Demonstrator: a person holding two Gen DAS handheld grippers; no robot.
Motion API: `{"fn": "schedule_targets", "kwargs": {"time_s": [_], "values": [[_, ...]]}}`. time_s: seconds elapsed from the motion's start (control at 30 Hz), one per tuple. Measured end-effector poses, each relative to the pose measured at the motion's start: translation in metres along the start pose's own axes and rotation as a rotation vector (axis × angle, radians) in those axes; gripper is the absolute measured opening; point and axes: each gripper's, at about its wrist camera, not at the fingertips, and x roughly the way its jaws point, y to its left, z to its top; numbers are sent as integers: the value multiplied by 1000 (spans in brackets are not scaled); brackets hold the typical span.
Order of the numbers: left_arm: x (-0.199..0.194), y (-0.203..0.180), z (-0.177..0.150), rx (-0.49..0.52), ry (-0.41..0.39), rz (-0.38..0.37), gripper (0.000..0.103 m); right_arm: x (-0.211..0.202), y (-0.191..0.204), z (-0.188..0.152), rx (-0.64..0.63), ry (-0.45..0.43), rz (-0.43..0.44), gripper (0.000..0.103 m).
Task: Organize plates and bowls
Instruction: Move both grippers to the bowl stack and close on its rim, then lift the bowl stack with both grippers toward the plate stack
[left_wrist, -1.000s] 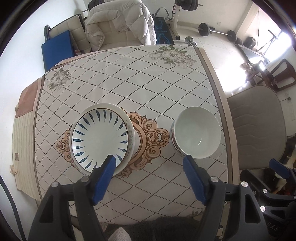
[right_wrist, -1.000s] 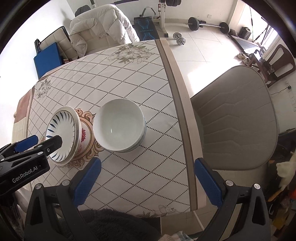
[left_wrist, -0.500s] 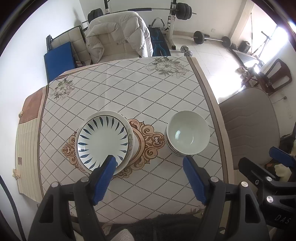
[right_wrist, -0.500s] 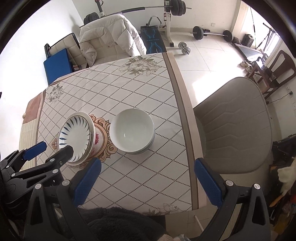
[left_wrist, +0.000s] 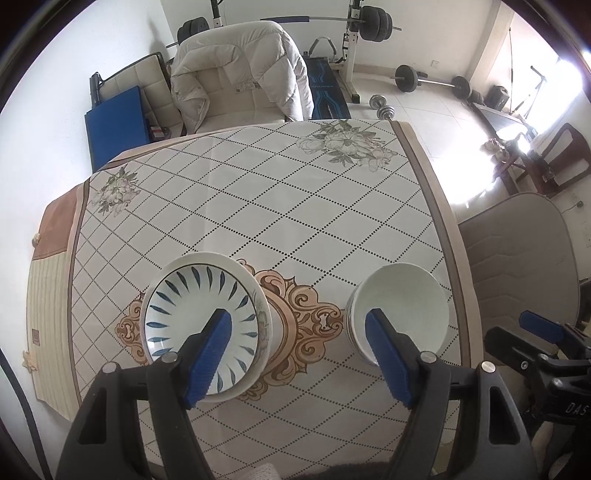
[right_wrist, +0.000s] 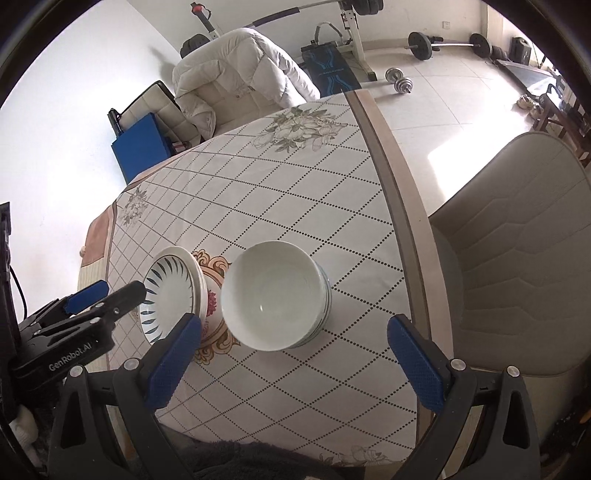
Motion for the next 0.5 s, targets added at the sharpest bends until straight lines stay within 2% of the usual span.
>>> {"fn": "schedule_targets", "kwargs": {"time_s": [0.03, 0.1, 0.2, 0.3, 0.5], "values": [[9, 0, 5, 6, 15, -18, 74, 26, -15, 7, 18, 48, 24, 102], [30, -3, 16, 26, 78, -83, 74, 39, -22, 10, 33, 73, 36, 102], [65, -12, 29, 73, 192, -188, 74, 88, -51, 17, 105, 178, 67, 102], [97, -22, 38, 122, 277, -217, 73, 122, -73, 16, 185, 254, 154, 102], [154, -31, 51, 160, 420, -299, 72, 167, -89, 12, 267, 335, 268, 102]]}}
